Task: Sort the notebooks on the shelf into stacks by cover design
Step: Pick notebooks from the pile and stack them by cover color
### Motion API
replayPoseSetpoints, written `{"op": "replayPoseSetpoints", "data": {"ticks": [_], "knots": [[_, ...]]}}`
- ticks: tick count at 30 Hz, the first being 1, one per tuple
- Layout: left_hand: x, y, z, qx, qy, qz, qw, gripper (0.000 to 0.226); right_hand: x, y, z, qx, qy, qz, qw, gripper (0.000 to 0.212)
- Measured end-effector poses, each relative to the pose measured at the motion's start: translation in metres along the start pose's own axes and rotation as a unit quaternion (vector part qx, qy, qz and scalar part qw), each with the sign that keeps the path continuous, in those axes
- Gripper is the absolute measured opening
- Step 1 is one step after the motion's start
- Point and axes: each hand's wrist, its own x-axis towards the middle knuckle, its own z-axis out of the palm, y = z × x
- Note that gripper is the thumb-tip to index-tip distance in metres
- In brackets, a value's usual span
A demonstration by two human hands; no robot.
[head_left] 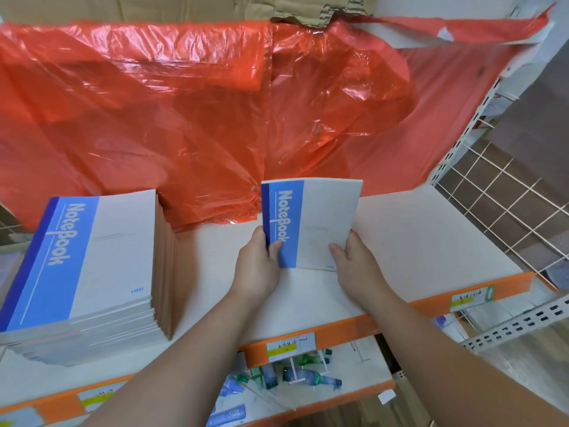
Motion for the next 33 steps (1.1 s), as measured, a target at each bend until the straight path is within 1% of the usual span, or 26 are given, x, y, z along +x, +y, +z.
{"op": "replayPoseSetpoints", "data": {"ticks": [4,6,8,11,13,15,19,23,27,33], "knots": [[0.0,0.028,-0.022,0.022,0.049,0.051,0.997,0.012,0.0,-0.03,-0.01,0.026,0.032,-0.078,0.996,0.017],[-0.003,0.049,-0.043,0.028,0.093,0.072,0.993,0.009,0.0,-0.055,-0.012,0.061,0.045,-0.118,0.99,0.021],[-0.009,0.067,-0.068,0.027,0.138,0.081,0.987,0.012,0.0,-0.083,-0.009,0.096,0.048,-0.16,0.981,0.028],[-0.022,0.078,-0.11,0.043,0.207,0.078,0.974,0.017,-0.002,-0.12,0.011,0.131,0.022,-0.197,0.971,0.037],[-0.034,0.075,-0.14,0.088,0.25,0.064,0.962,0.021,-0.006,-0.14,0.032,0.138,-0.012,-0.204,0.969,0.036],[-0.048,0.065,-0.168,0.133,0.279,0.033,0.95,0.021,-0.014,-0.156,0.057,0.132,-0.049,-0.201,0.969,0.035],[-0.068,0.037,-0.211,0.2,0.282,-0.055,0.937,0.019,-0.029,-0.177,0.102,0.083,-0.114,-0.178,0.974,0.026],[-0.076,0.017,-0.241,0.222,0.258,-0.121,0.933,0.02,-0.031,-0.186,0.135,0.0,-0.166,-0.156,0.974,0.019],[-0.068,0.0,-0.263,0.241,0.21,-0.143,0.937,0.02,-0.027,-0.194,0.156,-0.043,-0.157,-0.135,0.977,0.02],[-0.05,-0.025,-0.275,0.28,0.18,-0.12,0.935,0.026,-0.024,-0.197,0.172,-0.129,-0.114,-0.128,0.977,0.023]]}}
